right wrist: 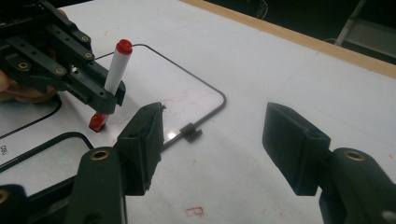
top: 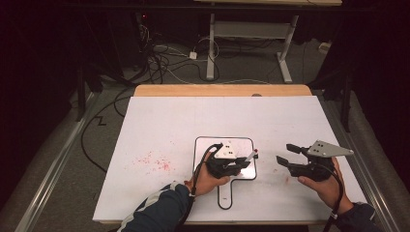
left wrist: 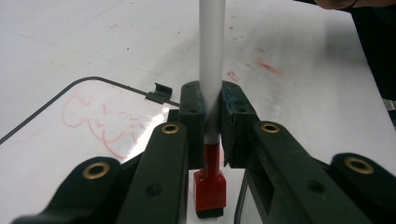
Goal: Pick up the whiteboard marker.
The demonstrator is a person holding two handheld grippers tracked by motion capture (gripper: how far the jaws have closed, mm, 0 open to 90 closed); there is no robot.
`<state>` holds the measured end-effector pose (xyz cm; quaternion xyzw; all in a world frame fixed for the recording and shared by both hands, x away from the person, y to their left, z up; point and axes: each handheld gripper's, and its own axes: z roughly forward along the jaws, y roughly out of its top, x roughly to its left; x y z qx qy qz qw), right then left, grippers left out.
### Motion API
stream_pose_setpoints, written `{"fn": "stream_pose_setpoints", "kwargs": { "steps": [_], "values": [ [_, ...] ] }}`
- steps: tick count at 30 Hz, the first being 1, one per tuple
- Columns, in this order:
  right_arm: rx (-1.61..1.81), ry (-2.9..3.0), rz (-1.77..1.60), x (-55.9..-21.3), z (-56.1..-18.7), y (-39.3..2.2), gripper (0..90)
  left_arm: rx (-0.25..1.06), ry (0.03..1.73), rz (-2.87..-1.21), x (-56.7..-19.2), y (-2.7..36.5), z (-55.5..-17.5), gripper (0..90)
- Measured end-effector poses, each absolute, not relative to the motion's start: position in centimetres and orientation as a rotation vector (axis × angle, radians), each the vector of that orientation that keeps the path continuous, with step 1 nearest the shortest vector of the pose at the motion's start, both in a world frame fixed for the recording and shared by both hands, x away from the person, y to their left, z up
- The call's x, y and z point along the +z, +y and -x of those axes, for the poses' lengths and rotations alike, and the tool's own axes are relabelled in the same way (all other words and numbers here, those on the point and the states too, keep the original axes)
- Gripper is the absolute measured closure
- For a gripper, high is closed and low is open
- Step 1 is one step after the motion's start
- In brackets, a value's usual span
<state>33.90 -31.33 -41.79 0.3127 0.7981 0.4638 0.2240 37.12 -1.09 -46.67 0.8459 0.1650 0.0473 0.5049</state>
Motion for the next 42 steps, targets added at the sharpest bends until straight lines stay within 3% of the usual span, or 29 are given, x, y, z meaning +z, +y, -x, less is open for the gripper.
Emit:
{"fn": "stream_pose_setpoints", "kwargs": {
  "steps": [14, 32, 42],
  "values": [
    [1.275, 2.209, -0.859, -41.9, -34.0, -31.4, 39.6, 0.089, 0.376, -2.015, -46.3, -5.6, -38.0, 78.8],
    [1.277, 2.203, -0.849, -41.7, -33.8, -31.3, 39.6, 0.117, 0.42, -2.079, -46.6, -1.1, -37.3, 78.7],
    [1.281, 2.203, -0.849, -41.7, -33.9, -31.3, 39.6, 0.109, 0.364, -2.057, -46.2, -4.8, -37.5, 78.7]
  ]
}}
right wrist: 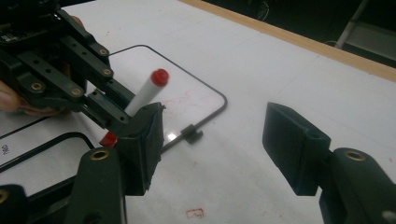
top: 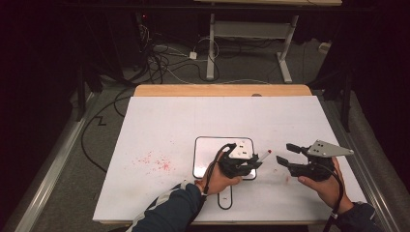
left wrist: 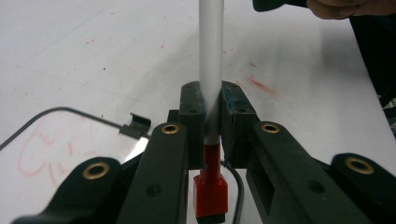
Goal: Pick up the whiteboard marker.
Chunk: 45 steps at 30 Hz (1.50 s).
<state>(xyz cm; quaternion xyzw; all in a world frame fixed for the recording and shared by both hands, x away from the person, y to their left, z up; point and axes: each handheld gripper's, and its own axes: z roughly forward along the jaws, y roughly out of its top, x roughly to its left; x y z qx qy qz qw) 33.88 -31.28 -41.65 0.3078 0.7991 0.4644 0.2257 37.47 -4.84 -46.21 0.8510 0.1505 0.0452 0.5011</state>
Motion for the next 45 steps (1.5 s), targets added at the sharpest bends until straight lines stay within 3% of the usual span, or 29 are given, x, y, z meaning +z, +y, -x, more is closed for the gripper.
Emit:
{"fn": "stream_pose_setpoints", "kwargs": {
  "steps": [10, 17, 28, 45],
  "values": [
    [1.287, 2.192, -0.86, -41.5, -33.8, -31.7, 39.6, 0.056, 0.378, -2.078, -46.5, -6.0, -39.5, 78.7],
    [1.287, 2.191, -0.858, -41.5, -33.7, -31.7, 39.6, 0.096, 0.423, -2.104, -46.4, -3.7, -39.8, 78.8],
    [1.28, 2.195, -0.854, -41.5, -33.8, -31.4, 39.7, 0.136, 0.444, -2.099, -46.2, -0.9, -38.8, 78.7],
    [1.343, 2.213, -0.809, -41.5, -33.8, -29.9, 42.0, 0.208, 0.396, -2.001, -44.7, -0.1, -37.5, 78.6]
  ]
}}
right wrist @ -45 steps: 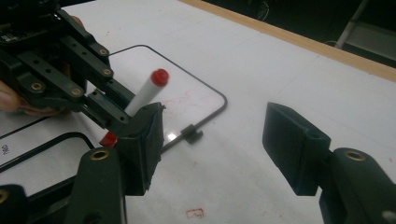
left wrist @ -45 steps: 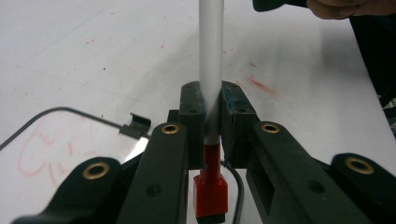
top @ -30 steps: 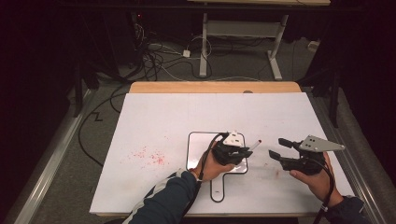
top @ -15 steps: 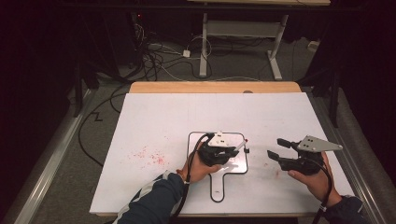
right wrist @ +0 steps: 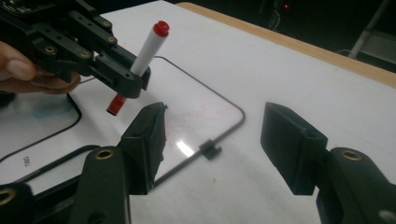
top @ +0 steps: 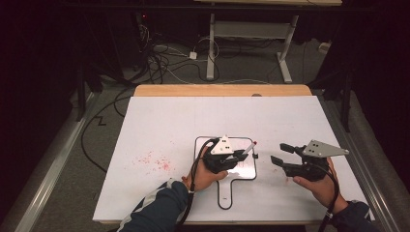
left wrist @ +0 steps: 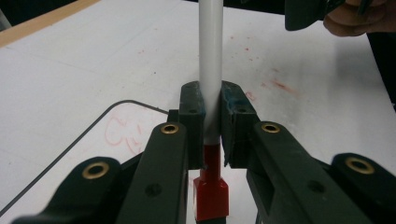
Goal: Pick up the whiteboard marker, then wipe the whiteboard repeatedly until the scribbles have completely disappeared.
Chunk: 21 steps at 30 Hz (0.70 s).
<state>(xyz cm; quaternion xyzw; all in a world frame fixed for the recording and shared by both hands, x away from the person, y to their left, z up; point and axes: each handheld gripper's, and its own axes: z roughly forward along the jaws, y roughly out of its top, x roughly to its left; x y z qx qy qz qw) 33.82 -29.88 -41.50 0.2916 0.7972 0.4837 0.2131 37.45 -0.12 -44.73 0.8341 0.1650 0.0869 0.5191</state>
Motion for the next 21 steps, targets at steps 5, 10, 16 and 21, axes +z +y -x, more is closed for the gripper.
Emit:
{"fn": "stream_pose_setpoints", "kwargs": {
  "steps": [5, 10, 16, 21],
  "values": [
    [1.394, 2.212, -0.773, -41.2, -33.5, -28.8, 43.5, 0.209, 0.38, -1.979, -44.5, -0.2, -37.0, 78.5],
    [1.464, 2.214, -0.746, -40.6, -33.2, -27.7, 46.2, 0.205, 0.348, -1.959, -44.0, -0.5, -36.1, 78.5],
    [1.532, 2.221, -0.714, -40.1, -32.9, -26.2, 49.5, 0.208, 0.327, -1.942, -43.9, -0.8, -35.3, 78.5],
    [1.564, 2.239, -0.734, -40.1, -33.2, -25.4, 56.8, 0.217, 0.306, -1.931, -43.7, -1.0, -34.9, 78.5]
  ]
}}
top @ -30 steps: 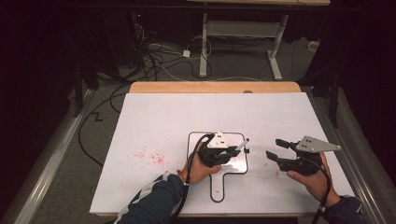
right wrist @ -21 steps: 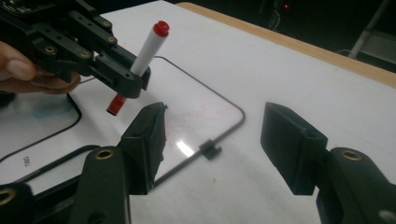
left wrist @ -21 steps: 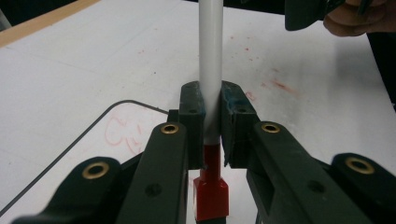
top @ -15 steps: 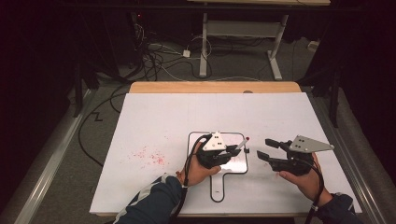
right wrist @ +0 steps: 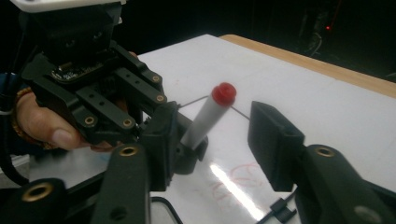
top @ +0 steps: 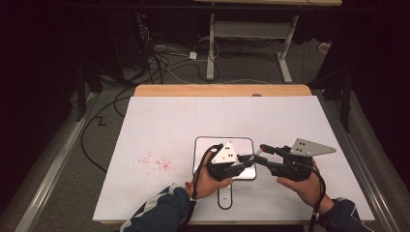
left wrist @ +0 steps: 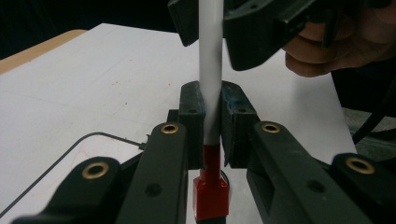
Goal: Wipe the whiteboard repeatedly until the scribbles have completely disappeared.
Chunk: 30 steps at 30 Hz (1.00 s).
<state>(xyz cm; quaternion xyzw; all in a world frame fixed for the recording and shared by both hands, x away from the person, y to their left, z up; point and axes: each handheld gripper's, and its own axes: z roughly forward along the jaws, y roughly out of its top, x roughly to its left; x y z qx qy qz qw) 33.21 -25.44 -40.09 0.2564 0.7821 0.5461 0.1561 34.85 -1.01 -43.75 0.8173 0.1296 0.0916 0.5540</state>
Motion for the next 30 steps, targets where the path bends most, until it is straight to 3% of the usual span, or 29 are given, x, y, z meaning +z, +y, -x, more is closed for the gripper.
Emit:
{"fn": "stream_pose_setpoints", "kwargs": {
  "steps": [6, 10, 13, 16, 20, 26, 30],
  "values": [
    [1.591, 2.233, -0.698, -40.2, -33.2, -24.8, 76.5, 0.235, 0.3, -1.951, -44.1, -1.4, -34.6, 78.2],
    [1.611, 2.249, -0.695, -40.3, -33.4, -24.4, 81.1, 0.266, 0.322, -1.961, -44.2, -1.6, -34.8, 76.8],
    [1.567, 2.263, -0.688, -40.4, -33.7, -23.7, 81.3, 0.287, 0.372, -1.971, -44.3, -1.1, -35.1, 66.6],
    [1.528, 2.274, -0.704, -40.3, -34.4, -23.3, 81.3, 0.348, 0.429, -2.021, -44.1, 0.1, -35.2, 44.9],
    [1.393, 2.294, -0.685, -40.3, -35.2, -22.4, 81.4, 0.444, 0.509, -2.035, -43.6, 3.1, -34.7, 27.9],
    [1.255, 2.32, -0.677, -41.0, -36.7, -21.4, 81.4, 0.571, 0.594, -2.058, -44.0, 8.7, -32.5, 21.3],
    [1.235, 2.337, -0.674, -40.8, -36.7, -21.1, 81.5, 0.58, 0.674, -2.065, -45.0, 12.3, -30.9, 20.9]
  ]
}}
